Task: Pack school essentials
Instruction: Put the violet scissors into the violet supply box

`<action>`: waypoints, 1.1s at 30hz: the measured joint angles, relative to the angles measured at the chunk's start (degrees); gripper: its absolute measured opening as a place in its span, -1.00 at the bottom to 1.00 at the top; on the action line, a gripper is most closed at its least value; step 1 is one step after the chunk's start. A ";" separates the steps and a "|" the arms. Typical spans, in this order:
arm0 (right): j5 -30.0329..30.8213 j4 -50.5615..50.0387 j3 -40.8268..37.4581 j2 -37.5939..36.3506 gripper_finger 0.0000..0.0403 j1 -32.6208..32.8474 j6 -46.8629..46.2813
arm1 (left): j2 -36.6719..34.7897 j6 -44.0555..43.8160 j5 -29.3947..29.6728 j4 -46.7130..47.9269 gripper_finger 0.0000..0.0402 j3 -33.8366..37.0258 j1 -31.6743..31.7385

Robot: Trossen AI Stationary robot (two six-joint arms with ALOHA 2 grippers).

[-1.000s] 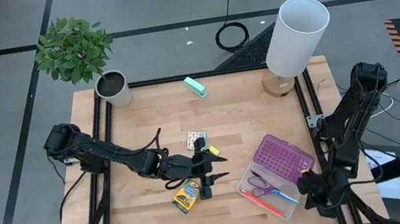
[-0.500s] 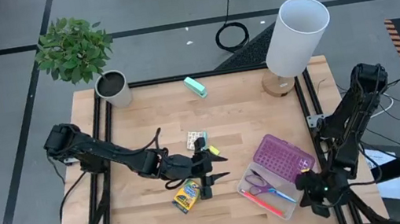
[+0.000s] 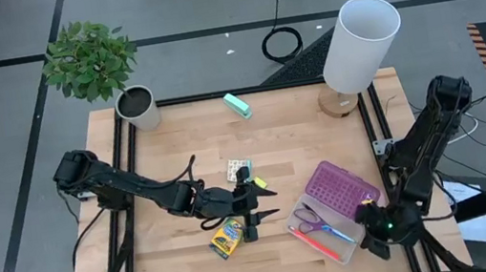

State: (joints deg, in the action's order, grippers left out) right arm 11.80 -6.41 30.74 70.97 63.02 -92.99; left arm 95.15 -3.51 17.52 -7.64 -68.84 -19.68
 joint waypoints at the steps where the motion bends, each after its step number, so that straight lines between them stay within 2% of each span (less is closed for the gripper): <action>1: 0.02 0.33 0.00 -0.64 -1.00 0.04 -0.17 | 0.00 0.02 0.00 0.00 -0.01 0.00 0.00; 3: 0.38 0.79 0.00 -2.18 -1.00 0.05 -0.09 | 0.00 0.02 0.00 0.00 -0.01 0.00 0.00; 7: 4.85 1.44 0.02 -3.67 -1.00 -0.74 1.49 | 0.00 0.04 0.00 0.00 -0.01 0.00 0.00; 12: 5.68 1.36 3.03 -1.63 -1.00 -5.42 2.57 | 0.00 0.04 0.00 0.00 -0.01 0.00 0.00; 15: 1.76 -2.45 8.75 1.85 -1.00 -9.11 7.23 | 0.00 0.04 0.00 0.00 -0.01 0.00 0.07; 19: -5.63 -18.82 17.17 7.75 -1.00 -12.26 9.36 | 0.00 0.32 0.00 0.00 -0.01 0.00 0.07; 21: -8.69 -23.75 19.99 10.27 -1.00 -13.15 10.13 | 0.00 0.35 0.00 0.00 -0.01 0.00 0.07; 28: -11.92 -18.20 21.70 13.91 -1.00 -14.38 12.47 | 0.00 0.35 0.00 0.02 -0.01 0.00 0.11; 33: -12.71 -21.63 21.70 16.21 -1.00 -14.66 11.79 | 0.00 0.32 0.00 0.02 -0.01 0.00 0.11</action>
State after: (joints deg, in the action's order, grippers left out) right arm -0.91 -28.04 52.45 87.18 48.36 -81.19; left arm 95.15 -3.19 17.52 -7.62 -68.84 -19.57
